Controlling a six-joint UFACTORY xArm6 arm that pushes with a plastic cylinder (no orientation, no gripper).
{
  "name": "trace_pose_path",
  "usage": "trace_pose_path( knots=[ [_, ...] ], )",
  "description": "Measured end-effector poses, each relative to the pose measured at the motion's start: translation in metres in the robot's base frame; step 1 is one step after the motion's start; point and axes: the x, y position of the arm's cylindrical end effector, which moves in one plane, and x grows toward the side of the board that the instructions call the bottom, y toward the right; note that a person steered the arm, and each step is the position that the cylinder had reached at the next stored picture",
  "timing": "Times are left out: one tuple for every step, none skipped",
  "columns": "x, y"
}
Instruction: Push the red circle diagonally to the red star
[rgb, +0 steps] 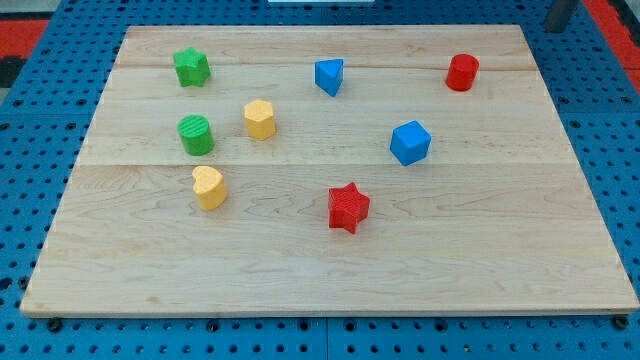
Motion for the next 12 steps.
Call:
trace_pose_path(
  knots=[
    [0.039,-0.005],
    [0.067,-0.065],
    [0.075,-0.13],
    [0.12,-0.175],
    [0.148,-0.232],
    [0.123,-0.201],
    [0.11,-0.228],
    [0.143,-0.312],
    [0.179,-0.35],
    [0.235,-0.411],
    [0.256,-0.418],
    [0.259,-0.419]
  ],
)
